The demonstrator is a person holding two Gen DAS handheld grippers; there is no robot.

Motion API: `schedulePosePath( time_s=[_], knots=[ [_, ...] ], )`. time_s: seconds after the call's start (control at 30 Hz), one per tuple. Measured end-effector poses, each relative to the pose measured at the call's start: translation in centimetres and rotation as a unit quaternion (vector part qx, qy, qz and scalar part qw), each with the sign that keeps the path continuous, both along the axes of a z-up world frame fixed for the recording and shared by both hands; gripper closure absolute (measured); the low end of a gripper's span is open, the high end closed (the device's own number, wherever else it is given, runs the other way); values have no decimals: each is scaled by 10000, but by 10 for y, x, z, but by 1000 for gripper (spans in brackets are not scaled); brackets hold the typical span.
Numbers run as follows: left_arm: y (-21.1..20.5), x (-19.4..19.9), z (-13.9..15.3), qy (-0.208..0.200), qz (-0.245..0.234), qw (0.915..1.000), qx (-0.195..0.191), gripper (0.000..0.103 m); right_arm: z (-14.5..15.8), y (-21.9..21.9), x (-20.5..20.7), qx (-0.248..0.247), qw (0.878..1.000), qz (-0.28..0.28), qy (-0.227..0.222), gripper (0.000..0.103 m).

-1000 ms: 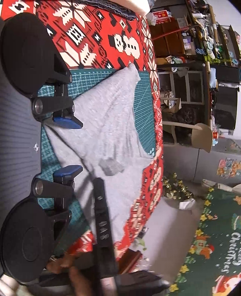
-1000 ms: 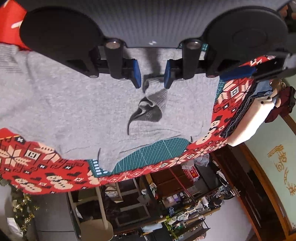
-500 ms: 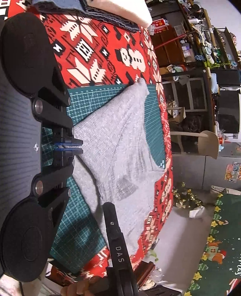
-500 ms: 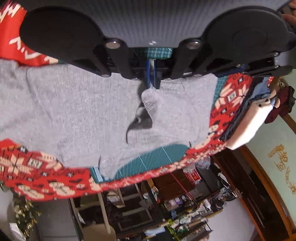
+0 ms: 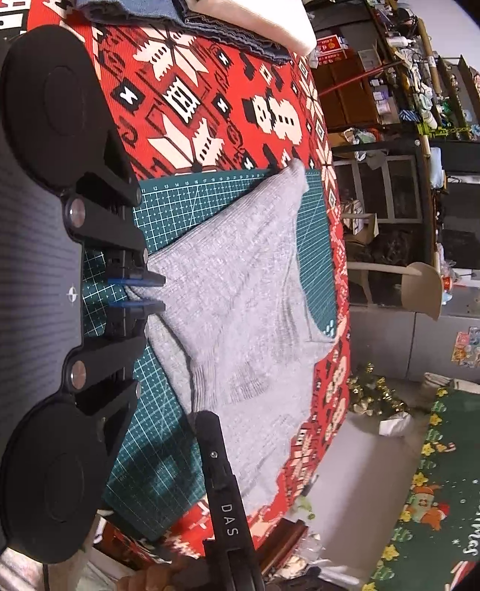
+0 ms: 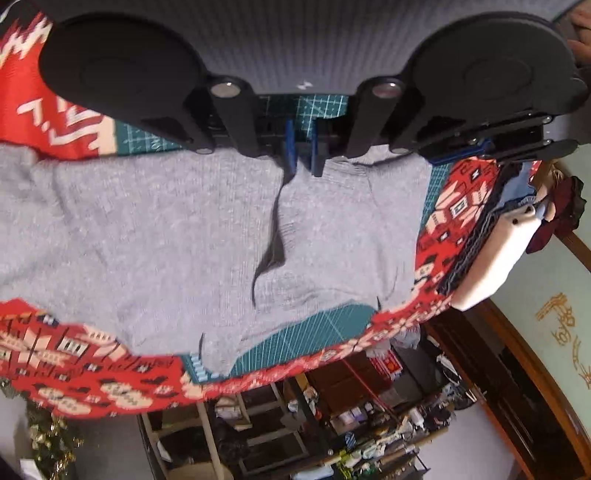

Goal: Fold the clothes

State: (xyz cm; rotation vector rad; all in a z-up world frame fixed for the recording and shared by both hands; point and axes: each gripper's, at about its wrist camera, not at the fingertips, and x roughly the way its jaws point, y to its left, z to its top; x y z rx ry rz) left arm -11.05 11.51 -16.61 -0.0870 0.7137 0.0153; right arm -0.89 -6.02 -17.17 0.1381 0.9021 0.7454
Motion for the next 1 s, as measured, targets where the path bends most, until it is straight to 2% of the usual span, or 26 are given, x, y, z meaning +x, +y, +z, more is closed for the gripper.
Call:
schedulePosePath(
  time_s=[0.03,0.1,0.3,0.43,0.73,0.77,0.8,1.0],
  knots=[
    [1,-1,1,-3,17,10000,-39,93,3,-3,0,6,10000,-17,-40,90],
    [6,-3,4,-25,98,9998,-193,91,9,-9,4,45,9999,-76,-127,78],
    [30,5,15,-228,446,9964,-689,91,25,-7,41,-57,9976,-221,-650,78],
    [45,23,18,-268,582,9930,-990,91,21,14,74,-216,9965,-75,-803,78],
    [59,57,8,-86,617,9925,-1055,91,-2,55,113,-316,9963,228,-767,76],
    [60,59,7,-69,617,9924,-1062,91,-3,58,113,-329,9962,266,-766,81],
    [61,61,6,-64,604,9924,-1067,91,-4,60,113,-341,9959,291,-782,96],
    [57,67,-1,23,516,9950,-859,90,10,52,106,-326,9919,-154,-1218,99]
  ],
)
